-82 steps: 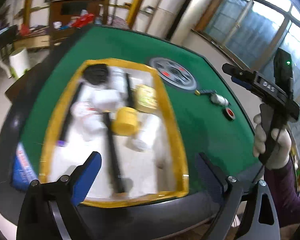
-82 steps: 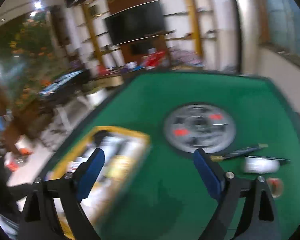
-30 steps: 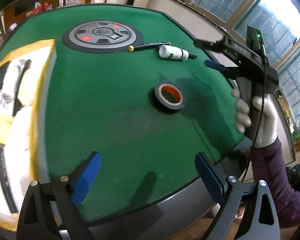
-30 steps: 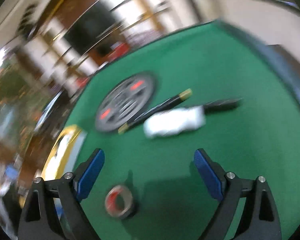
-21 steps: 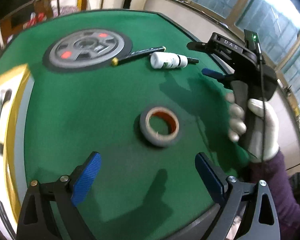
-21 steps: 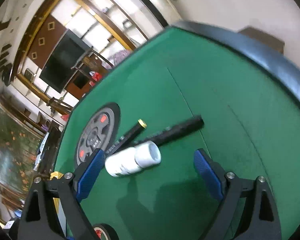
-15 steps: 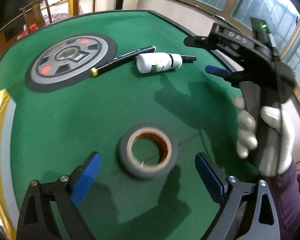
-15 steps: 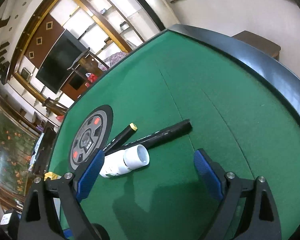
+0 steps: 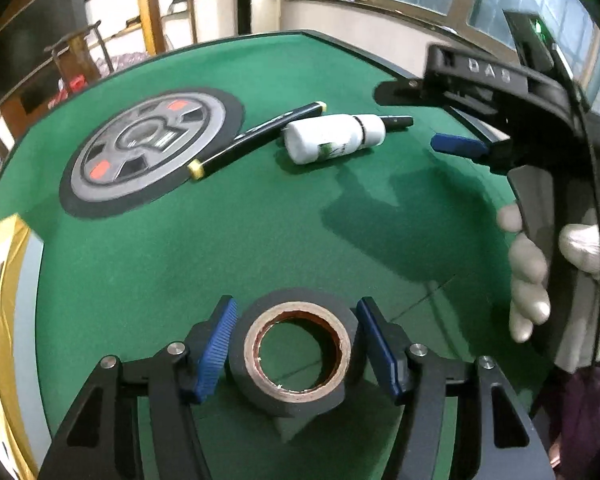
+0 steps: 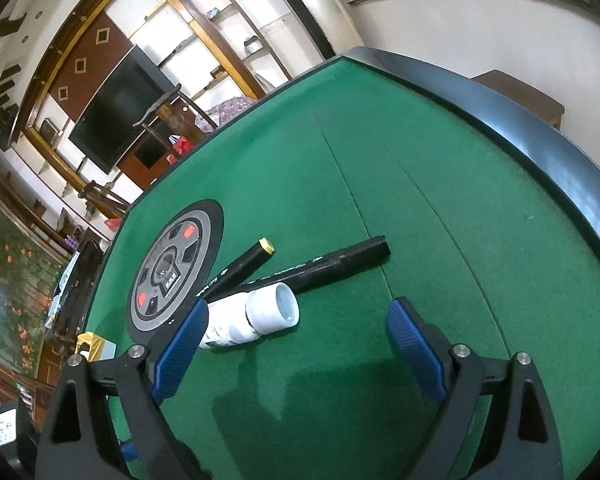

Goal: Organize rigid objects
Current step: 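Grasp the white bottle with the right gripper while the left gripper holds the tape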

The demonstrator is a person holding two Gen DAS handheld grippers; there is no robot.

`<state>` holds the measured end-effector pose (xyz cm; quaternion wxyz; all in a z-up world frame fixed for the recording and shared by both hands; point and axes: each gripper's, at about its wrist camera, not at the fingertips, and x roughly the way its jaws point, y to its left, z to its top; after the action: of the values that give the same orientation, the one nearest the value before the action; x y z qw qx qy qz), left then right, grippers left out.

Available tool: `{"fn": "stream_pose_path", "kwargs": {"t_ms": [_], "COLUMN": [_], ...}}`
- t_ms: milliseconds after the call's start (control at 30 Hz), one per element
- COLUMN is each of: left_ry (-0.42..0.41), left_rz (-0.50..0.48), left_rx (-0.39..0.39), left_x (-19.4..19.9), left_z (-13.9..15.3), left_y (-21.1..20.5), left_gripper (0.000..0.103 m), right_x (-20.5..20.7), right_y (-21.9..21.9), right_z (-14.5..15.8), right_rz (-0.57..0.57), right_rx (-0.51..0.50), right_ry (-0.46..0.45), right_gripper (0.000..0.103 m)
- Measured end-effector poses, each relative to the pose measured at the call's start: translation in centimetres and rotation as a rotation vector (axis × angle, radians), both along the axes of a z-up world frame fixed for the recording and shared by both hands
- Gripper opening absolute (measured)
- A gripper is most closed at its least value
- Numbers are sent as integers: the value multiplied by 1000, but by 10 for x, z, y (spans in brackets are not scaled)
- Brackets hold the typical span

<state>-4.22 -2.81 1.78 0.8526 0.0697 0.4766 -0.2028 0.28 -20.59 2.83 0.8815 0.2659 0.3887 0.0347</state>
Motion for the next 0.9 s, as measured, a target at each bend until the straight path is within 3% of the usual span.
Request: {"fn": "stream_pose_path", "kwargs": {"t_ms": [267, 367, 533, 667, 733, 833, 900], "left_ry": [40, 36, -10, 5, 6, 9, 13], "left_rz": [66, 62, 48, 49, 52, 55, 57], "left_rx": [-53, -61, -60, -130, -144, -162, -180], "left_x": [-13, -13, -20, -19, -19, -20, -20], "left_z": [4, 5, 3, 3, 3, 4, 3], "left_y": [47, 46, 45, 57, 58, 60, 63], "left_gripper": [65, 65, 66, 69, 69, 69, 69], "right_x": [5, 8, 1, 20, 38, 57, 63], "right_y": [10, 22, 29, 54, 65, 76, 78], "right_z": [-5, -4, 15, 26, 24, 21, 17], "right_rz": [50, 97, 25, 136, 221, 278, 310], "right_rx": [-1, 0, -96, -120, -67, -108, -83], "right_ry": [20, 24, -11, -12, 17, 51, 102], "right_gripper": [91, 91, 91, 91, 91, 91, 91]}}
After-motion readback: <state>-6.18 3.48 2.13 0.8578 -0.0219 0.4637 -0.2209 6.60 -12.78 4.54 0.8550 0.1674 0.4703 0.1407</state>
